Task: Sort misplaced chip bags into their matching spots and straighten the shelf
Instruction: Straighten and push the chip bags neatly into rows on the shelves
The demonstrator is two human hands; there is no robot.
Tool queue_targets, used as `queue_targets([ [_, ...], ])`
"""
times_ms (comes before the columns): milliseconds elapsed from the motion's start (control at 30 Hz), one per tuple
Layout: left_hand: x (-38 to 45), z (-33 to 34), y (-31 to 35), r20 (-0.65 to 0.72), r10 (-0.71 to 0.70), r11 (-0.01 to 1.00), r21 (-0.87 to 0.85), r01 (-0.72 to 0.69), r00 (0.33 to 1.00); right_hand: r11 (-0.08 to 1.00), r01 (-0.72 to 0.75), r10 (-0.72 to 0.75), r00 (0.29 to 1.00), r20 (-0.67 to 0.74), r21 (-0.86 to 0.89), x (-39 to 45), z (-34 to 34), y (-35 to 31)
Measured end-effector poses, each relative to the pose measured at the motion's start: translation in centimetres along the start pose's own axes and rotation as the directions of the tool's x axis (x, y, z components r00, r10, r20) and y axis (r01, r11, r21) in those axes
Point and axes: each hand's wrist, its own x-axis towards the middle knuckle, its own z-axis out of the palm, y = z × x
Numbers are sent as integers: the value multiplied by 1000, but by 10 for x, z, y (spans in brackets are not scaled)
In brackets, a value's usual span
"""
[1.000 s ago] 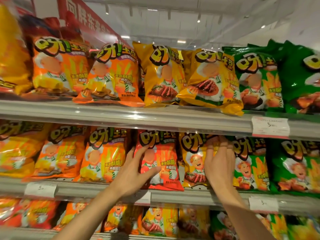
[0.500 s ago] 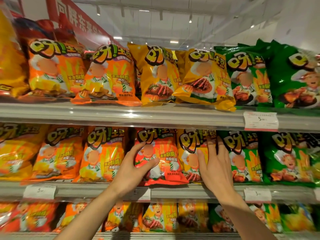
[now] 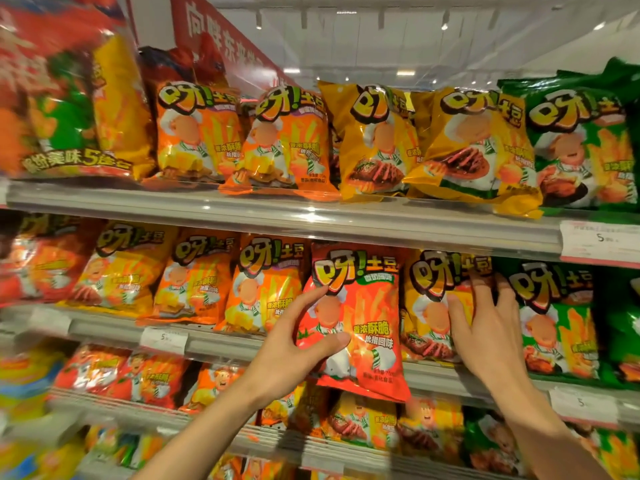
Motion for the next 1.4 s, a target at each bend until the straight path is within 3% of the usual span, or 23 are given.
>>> queue_targets([
  [233,-25,-41,0,-68,33,995,93,-27,997,994,37,-43,998,-53,-101,-10,1,-20],
  [433,-40,-121,-30,-171,68,990,137,-44,983,965,248,-251,968,-24,-86,-28,25,-94],
  [533,-45,-166,-46,-191,77,986,159,-46,979,960,280,-279,959,51,-6,-39,51,-146],
  [733,-38,-236,-77,-246,112,975,215,-58,963,998,14,-28,970,240,62,-40,107,-240],
  [833,-30,-255,-88,-245,116,974,216,-62,963,994,-84,63,966,252,70,-43,124,-264],
  [1167,-16,-288,-107,-248,130,973,220,-75,960,985,-170,167,966,196,0,-44,147,-284],
  [1400,-13,-294,-112,-244,142,974,208,-91,959,988,-150,152,979,133,-30,-44,152,-279],
])
